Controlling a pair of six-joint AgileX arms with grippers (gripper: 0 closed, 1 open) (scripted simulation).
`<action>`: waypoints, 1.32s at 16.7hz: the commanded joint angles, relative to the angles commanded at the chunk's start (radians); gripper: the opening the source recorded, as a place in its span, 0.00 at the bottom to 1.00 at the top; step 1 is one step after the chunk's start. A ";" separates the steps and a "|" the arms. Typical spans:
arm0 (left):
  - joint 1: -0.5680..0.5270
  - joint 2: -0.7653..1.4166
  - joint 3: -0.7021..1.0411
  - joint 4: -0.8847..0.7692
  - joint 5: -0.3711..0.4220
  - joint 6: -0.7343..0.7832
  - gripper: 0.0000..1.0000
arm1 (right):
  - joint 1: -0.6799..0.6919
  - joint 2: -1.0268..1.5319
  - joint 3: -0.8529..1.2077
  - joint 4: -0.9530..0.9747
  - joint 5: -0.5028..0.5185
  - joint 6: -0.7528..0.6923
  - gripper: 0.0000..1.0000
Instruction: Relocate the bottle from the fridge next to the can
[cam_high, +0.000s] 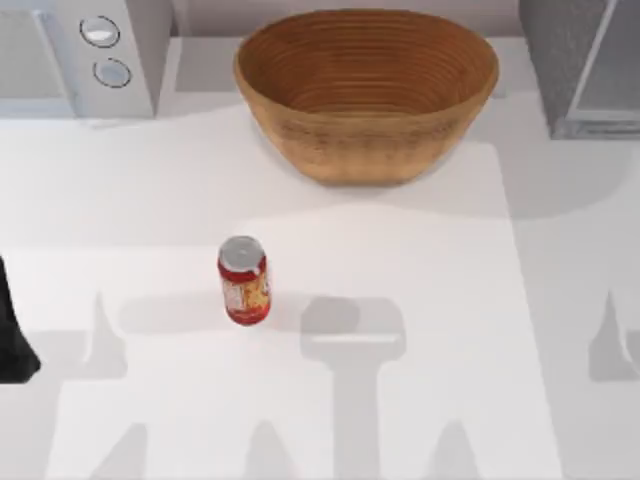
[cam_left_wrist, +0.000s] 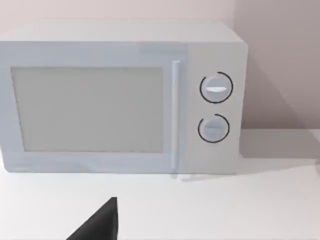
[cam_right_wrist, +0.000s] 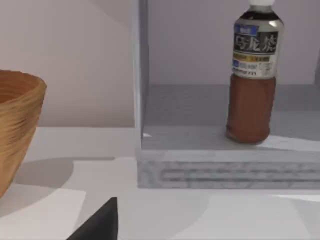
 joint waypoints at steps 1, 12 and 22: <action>0.000 0.000 0.000 0.000 0.000 0.000 1.00 | 0.000 0.000 0.000 0.000 0.000 0.000 1.00; 0.000 0.000 0.000 0.000 0.000 0.000 1.00 | -0.073 0.577 0.311 0.379 -0.059 0.010 1.00; 0.000 0.000 0.000 0.000 0.000 0.000 1.00 | -0.179 1.719 0.762 0.932 -0.151 0.017 1.00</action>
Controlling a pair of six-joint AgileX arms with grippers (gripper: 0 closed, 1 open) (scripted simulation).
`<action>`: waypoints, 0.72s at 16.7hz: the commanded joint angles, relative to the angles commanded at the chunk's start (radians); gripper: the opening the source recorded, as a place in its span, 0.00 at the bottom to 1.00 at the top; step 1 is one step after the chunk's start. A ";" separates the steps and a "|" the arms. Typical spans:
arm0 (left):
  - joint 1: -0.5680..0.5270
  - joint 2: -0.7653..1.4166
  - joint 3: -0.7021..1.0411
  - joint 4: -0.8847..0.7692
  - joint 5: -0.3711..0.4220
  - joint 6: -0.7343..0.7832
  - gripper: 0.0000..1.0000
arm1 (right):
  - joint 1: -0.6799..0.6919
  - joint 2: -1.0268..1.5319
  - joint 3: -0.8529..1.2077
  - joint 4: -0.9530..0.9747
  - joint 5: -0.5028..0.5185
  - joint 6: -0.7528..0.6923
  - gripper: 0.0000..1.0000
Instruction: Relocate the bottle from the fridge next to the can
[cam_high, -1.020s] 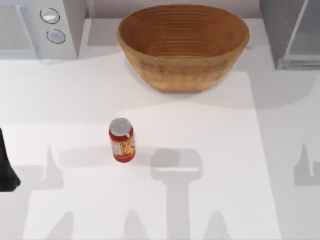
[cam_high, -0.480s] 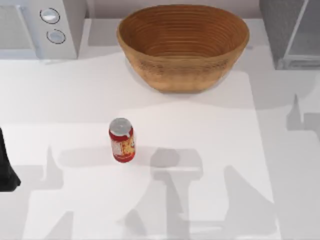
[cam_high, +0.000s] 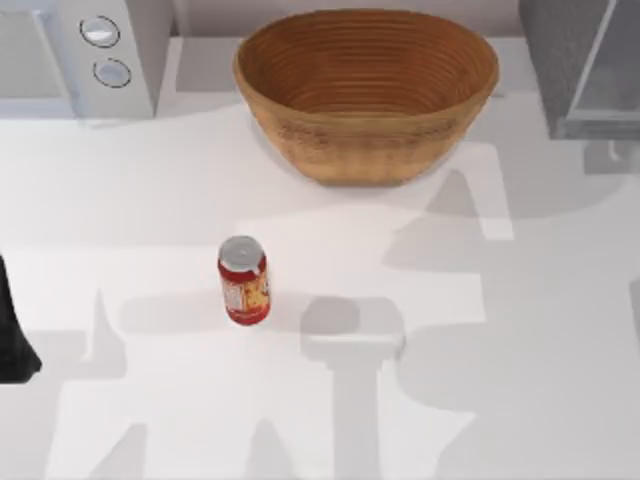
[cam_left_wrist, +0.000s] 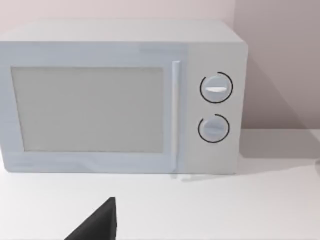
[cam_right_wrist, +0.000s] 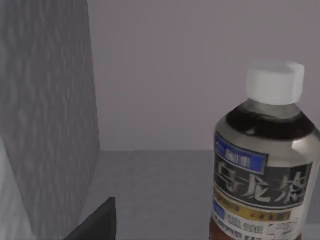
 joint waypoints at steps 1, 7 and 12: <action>0.000 0.000 0.000 0.000 0.000 0.000 1.00 | -0.008 0.080 0.036 0.044 -0.007 0.000 1.00; 0.000 0.000 0.000 0.000 0.000 0.000 1.00 | -0.037 0.337 0.164 0.199 -0.032 -0.001 1.00; 0.000 0.000 0.000 0.000 0.000 0.000 1.00 | -0.033 0.341 0.163 0.201 -0.031 -0.001 1.00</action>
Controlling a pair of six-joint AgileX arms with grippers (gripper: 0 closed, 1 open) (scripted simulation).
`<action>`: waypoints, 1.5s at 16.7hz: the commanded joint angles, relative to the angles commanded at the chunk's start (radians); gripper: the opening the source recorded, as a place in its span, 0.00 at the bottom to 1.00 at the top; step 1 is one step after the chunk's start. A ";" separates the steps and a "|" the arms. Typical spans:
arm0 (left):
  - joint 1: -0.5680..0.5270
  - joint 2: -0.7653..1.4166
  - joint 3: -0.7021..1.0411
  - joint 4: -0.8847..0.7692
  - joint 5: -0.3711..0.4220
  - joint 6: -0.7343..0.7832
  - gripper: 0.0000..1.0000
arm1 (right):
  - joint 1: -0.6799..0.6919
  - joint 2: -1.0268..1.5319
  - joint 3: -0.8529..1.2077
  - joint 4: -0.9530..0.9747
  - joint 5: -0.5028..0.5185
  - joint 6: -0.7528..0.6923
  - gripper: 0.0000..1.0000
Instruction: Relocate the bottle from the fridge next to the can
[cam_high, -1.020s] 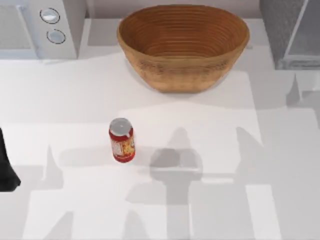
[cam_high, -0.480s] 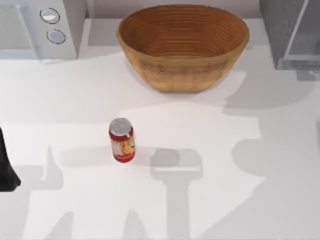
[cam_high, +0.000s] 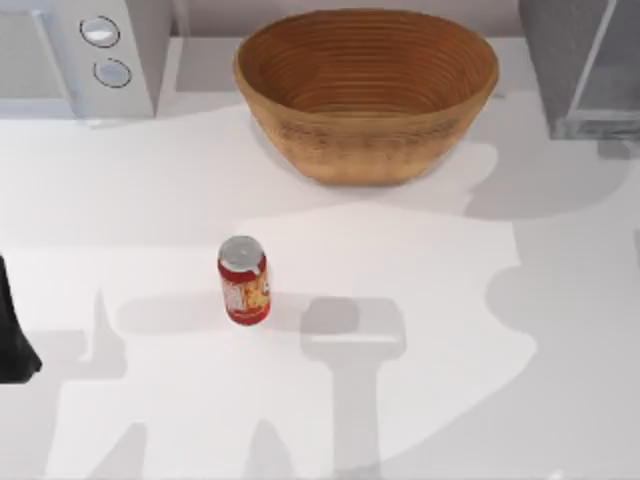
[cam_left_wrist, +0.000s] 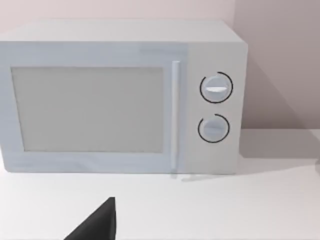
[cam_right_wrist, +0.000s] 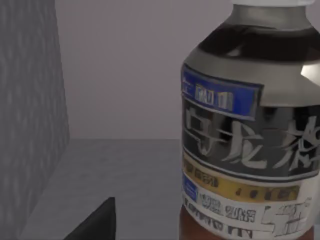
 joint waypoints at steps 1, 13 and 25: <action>0.000 0.000 0.000 0.000 0.000 0.000 1.00 | 0.000 0.002 0.003 -0.001 0.001 0.000 1.00; 0.000 0.000 0.000 0.000 0.000 0.000 1.00 | 0.020 0.159 0.291 -0.128 0.026 -0.001 1.00; 0.000 0.000 0.000 0.000 0.000 0.000 1.00 | 0.020 0.159 0.291 -0.128 0.026 -0.001 0.25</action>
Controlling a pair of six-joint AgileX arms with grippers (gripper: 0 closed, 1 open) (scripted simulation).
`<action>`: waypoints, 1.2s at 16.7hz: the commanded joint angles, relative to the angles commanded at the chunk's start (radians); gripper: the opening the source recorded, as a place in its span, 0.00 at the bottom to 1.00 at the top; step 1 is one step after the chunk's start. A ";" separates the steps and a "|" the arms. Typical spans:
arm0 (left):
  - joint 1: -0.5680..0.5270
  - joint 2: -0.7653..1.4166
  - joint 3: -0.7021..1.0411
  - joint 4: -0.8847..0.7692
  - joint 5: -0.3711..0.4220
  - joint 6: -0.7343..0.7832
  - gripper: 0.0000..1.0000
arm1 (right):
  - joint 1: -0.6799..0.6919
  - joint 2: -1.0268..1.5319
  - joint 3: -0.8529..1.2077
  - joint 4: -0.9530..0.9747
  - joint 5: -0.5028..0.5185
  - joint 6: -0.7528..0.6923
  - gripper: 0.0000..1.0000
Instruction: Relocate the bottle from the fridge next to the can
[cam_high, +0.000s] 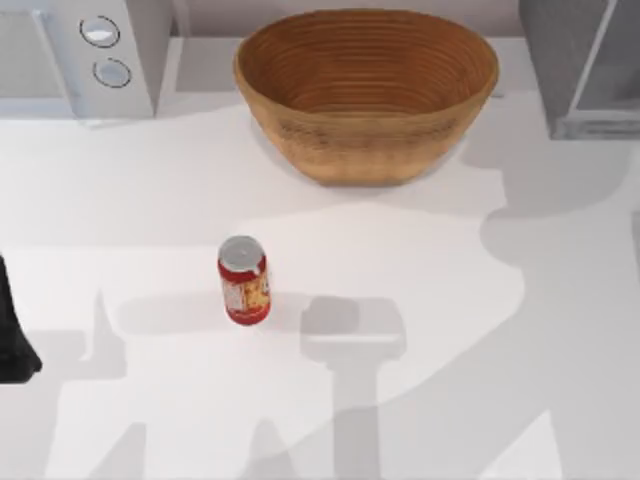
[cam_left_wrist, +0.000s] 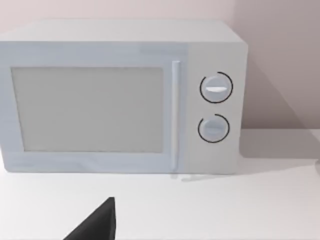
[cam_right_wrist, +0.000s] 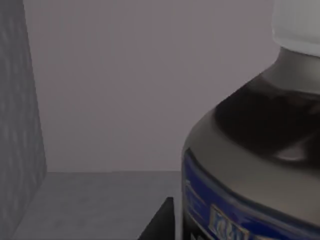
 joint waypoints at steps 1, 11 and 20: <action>0.000 0.000 0.000 0.000 0.000 0.000 1.00 | 0.000 0.000 0.000 0.000 0.000 0.000 0.17; 0.000 0.000 0.000 0.000 0.000 0.000 1.00 | 0.000 0.000 0.000 0.000 0.000 0.000 0.00; 0.000 0.000 0.000 0.000 0.000 0.000 1.00 | -0.003 -0.115 0.041 -0.159 -0.002 0.002 0.00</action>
